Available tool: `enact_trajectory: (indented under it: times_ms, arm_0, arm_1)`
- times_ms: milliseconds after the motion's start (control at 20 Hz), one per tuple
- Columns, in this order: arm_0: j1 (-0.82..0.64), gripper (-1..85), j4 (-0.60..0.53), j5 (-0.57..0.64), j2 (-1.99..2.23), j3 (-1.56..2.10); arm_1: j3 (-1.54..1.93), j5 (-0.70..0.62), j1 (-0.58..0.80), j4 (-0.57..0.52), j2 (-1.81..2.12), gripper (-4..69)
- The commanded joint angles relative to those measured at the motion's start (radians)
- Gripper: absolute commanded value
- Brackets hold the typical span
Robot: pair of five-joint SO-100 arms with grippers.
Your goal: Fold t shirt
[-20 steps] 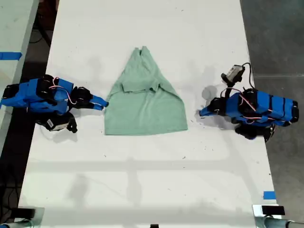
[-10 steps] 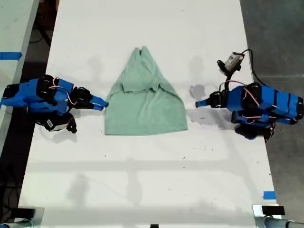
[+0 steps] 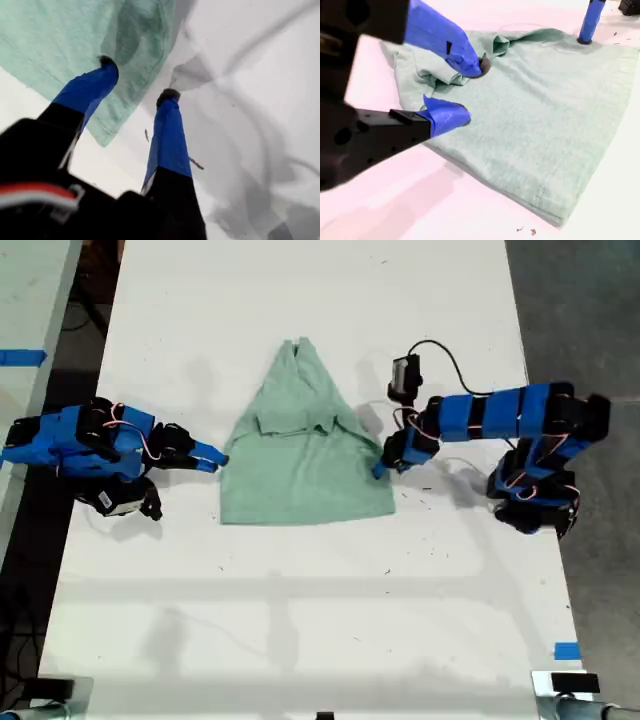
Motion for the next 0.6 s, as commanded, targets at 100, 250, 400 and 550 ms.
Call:
enact_trajectory:
  times_ms: [100, 250, 400, 550]
  arm_0:
    - [0.008, 11.8, -0.005, 0.008, 0.006, 0.009]
    - [0.008, 11.8, -0.005, 0.008, 0.006, 0.009]
    - [0.008, 11.8, -0.005, 0.008, 0.006, 0.009]
    - [0.008, 11.8, -0.005, 0.008, 0.006, 0.009]
  arm_1:
    - [-0.094, 0.012, -0.009, -0.023, -0.130, 0.8]
    - [-0.071, 0.038, 0.006, 0.012, -0.095, 1.3]
    - [-0.173, -0.003, -0.011, 0.040, 0.026, 1.3]
    - [-0.460, -0.098, -0.097, 0.035, -0.049, 1.3]
